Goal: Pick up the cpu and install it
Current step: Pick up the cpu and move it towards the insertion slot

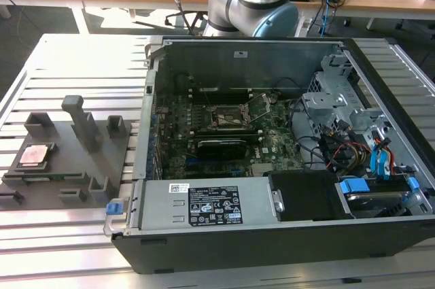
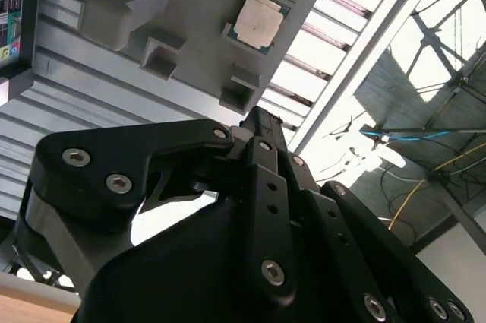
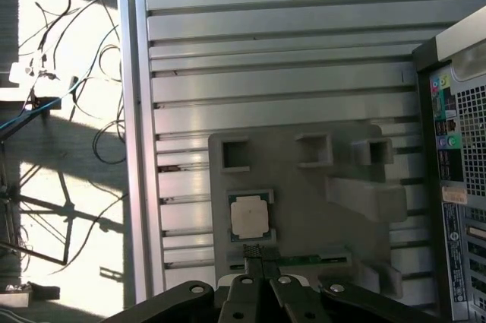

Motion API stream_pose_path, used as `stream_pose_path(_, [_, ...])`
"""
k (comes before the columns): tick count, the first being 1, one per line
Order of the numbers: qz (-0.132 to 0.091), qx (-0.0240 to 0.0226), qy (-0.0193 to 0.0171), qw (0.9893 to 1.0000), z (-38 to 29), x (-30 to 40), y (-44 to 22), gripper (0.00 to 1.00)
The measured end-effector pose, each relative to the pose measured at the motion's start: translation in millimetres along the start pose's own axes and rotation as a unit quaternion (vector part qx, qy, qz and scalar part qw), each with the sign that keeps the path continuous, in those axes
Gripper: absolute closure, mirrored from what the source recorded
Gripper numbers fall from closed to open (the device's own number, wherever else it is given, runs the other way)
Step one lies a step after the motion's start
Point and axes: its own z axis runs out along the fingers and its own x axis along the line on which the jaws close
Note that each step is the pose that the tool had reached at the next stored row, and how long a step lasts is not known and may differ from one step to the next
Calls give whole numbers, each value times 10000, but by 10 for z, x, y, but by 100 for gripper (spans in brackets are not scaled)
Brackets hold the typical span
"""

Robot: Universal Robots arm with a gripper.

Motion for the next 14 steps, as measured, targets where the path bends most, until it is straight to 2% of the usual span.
stream_pose_path(1, [0, 0, 0, 10000, 0, 1, 0, 89])
stream_pose_path(2, [0, 0, 0, 10000, 0, 1, 0, 83])
stream_pose_path(3, [0, 0, 0, 10000, 0, 1, 0, 71])
stream_pose_path(5, [0, 0, 0, 10000, 0, 2, 0, 71])
stream_pose_path(10, [0, 0, 0, 10000, 0, 4, 0, 40])
stream_pose_path(11, [0, 0, 0, 10000, 0, 4, 0, 40])
stream_pose_path(12, [0, 0, 0, 10000, 0, 5, 0, 34])
stream_pose_path(13, [0, 0, 0, 10000, 0, 5, 0, 34])
stream_pose_path(14, [-14, 72, -5, 10000, 0, 7, 0, 34])
